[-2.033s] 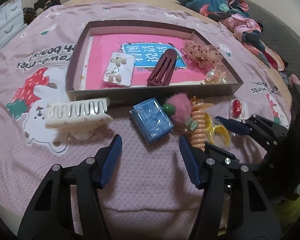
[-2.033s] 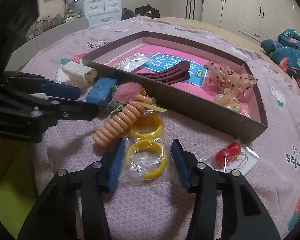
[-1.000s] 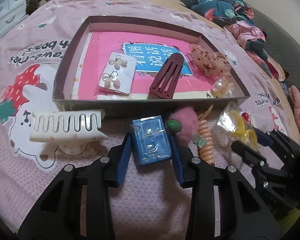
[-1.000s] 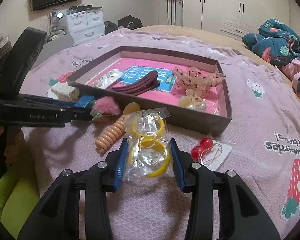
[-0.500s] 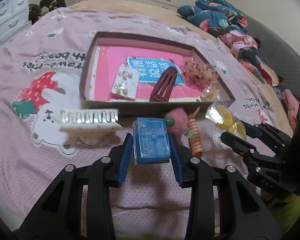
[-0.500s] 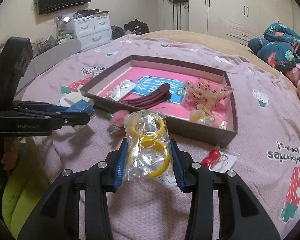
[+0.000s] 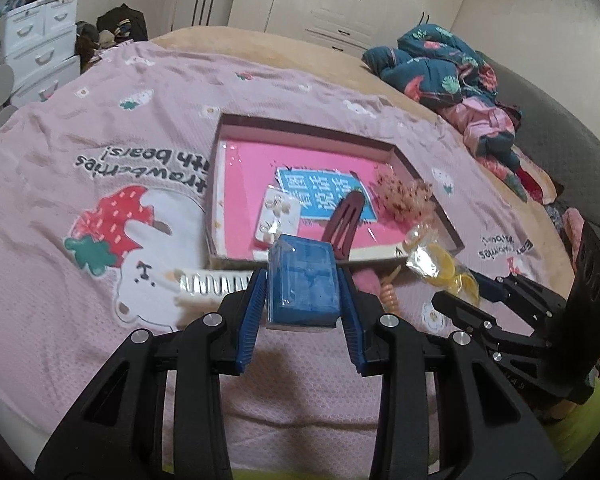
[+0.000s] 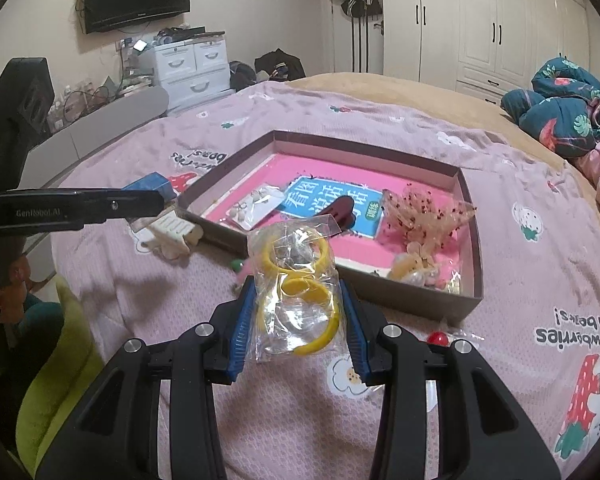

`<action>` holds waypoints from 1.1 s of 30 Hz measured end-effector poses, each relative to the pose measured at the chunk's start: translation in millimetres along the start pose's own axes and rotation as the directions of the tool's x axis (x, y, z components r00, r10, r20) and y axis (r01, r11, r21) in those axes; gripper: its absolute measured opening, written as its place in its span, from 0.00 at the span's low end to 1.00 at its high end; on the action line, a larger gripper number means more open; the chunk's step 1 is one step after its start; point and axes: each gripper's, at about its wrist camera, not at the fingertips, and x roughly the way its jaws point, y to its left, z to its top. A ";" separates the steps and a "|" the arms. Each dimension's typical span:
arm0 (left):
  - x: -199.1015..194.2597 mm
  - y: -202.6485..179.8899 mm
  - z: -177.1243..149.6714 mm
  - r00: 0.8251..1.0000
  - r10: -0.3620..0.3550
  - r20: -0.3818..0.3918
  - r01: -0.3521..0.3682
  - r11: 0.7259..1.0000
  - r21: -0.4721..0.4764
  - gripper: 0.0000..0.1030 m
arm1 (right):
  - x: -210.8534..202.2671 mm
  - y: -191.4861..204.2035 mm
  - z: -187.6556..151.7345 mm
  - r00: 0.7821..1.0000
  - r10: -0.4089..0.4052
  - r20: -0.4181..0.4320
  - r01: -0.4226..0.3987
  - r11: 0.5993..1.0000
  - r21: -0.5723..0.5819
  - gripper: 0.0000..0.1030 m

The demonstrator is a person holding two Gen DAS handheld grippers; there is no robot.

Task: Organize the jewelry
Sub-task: 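Lower the yellow hair ties into the box with the right tool while the left tool places the blue clip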

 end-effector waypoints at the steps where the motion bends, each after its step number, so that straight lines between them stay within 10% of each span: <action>1: -1.0 1.0 1.0 1.000 0.000 0.003 0.000 1.000 -0.001 0.27 | 0.2 -0.2 1.0 1.000 -0.001 0.001 0.001 1.000 0.000 0.38; 33: 40.1 2.6 53.2 1.000 0.005 0.014 -0.006 1.000 0.006 0.27 | 23.3 -67.3 45.8 0.987 -0.151 0.058 0.144 0.984 0.109 0.38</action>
